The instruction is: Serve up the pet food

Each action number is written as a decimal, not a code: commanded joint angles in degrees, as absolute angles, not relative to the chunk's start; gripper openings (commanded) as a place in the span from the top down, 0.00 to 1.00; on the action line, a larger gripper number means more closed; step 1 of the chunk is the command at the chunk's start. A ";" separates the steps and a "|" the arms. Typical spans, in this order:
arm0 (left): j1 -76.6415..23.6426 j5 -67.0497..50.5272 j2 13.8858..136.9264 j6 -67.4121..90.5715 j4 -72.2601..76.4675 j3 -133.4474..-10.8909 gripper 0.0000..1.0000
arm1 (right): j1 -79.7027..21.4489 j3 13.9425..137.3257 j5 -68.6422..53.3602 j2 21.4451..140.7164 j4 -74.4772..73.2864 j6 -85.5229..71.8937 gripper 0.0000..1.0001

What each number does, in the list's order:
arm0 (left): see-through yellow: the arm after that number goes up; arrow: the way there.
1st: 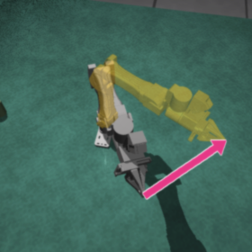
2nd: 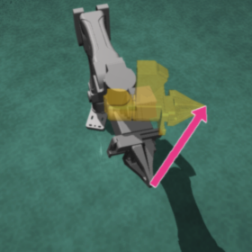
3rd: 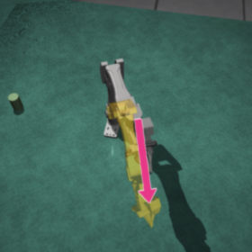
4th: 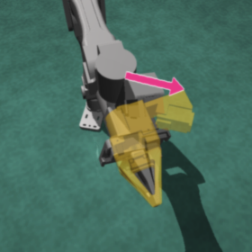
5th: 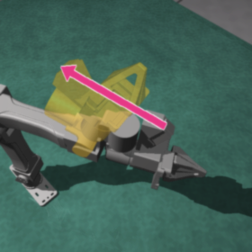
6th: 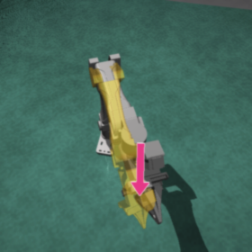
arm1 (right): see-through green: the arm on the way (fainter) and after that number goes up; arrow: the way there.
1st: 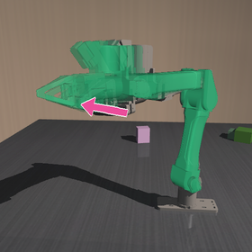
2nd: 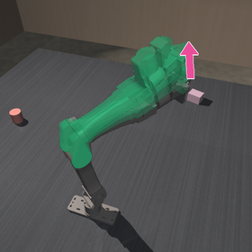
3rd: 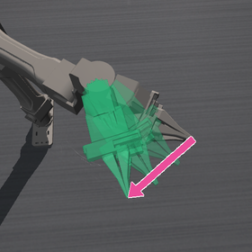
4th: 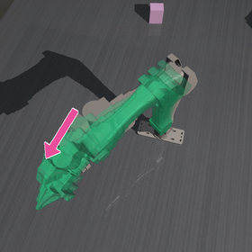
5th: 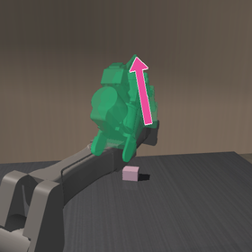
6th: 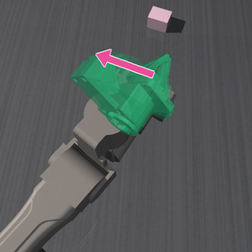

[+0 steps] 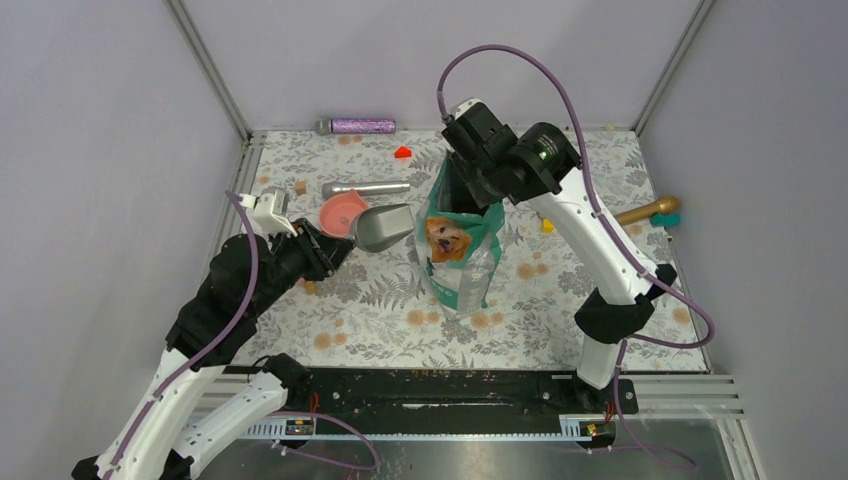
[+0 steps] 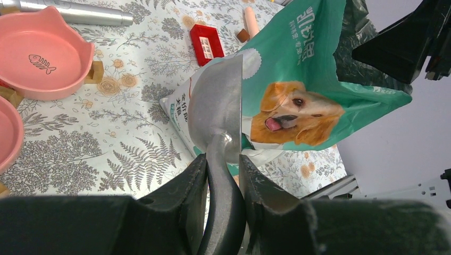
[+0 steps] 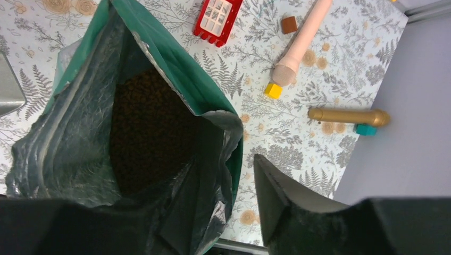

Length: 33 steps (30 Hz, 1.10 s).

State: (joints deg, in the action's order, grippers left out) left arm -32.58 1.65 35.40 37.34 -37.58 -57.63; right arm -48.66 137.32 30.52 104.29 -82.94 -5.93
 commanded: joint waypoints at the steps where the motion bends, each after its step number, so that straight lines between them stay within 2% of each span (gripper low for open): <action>1: -32.05 -0.81 35.16 37.59 -31.81 -57.91 1.00 | -49.13 138.25 32.40 104.31 -84.94 -6.49 0.63; 3: -31.92 -1.87 35.08 37.75 -31.62 -57.90 1.00 | -49.13 139.72 31.85 103.72 -84.99 -6.63 0.79; 4: -31.80 -2.15 35.00 37.78 -31.56 -57.84 1.00 | -49.13 140.57 30.89 103.28 -84.83 -6.66 0.82; 11: -31.11 -3.38 34.66 38.25 -30.91 -57.53 1.00 | -49.22 143.57 26.11 98.85 -82.51 -7.19 0.86; 13: -30.90 -3.87 34.63 38.32 -30.67 -57.46 1.00 | -49.21 143.10 25.58 97.46 -81.07 -7.36 0.96; 15: -30.53 -4.25 34.71 38.36 -30.66 -57.56 1.00 | -49.20 141.55 24.00 96.26 -79.66 -7.29 1.00; 17: -30.26 -4.55 34.63 38.56 -30.67 -57.44 1.00 | -49.22 139.36 22.74 95.32 -78.70 -7.36 1.00; 18: -30.15 -4.64 34.55 38.60 -30.60 -57.35 1.00 | -49.22 138.45 22.51 95.25 -78.50 -7.41 0.99; 20: -30.00 -4.84 34.39 38.65 -30.43 -57.37 1.00 | -49.22 137.33 23.18 95.44 -78.57 -8.23 0.84; 22: -29.76 -5.00 34.30 38.78 -30.45 -57.26 1.00 | -49.22 137.16 23.94 96.10 -78.93 -8.62 0.75; 24: -29.66 -5.15 34.26 38.80 -30.40 -57.30 1.00 | -49.22 137.92 24.85 97.03 -79.62 -8.21 0.61; 27: -29.53 -5.40 34.28 38.73 -30.32 -57.30 1.00 | -49.22 139.59 25.23 99.22 -81.50 -5.05 0.35; 29: -29.42 -5.61 34.34 38.59 -30.32 -57.37 1.00 | -49.22 139.14 27.19 100.40 -82.29 -3.32 0.27; 33: -29.18 -5.71 34.52 38.50 -30.32 -57.39 1.00 | -49.22 137.81 31.84 102.38 -84.02 -3.37 0.24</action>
State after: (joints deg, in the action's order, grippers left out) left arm -29.65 -4.29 34.94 38.06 -36.10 -56.93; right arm -48.75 137.73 26.26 100.01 -82.00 -5.19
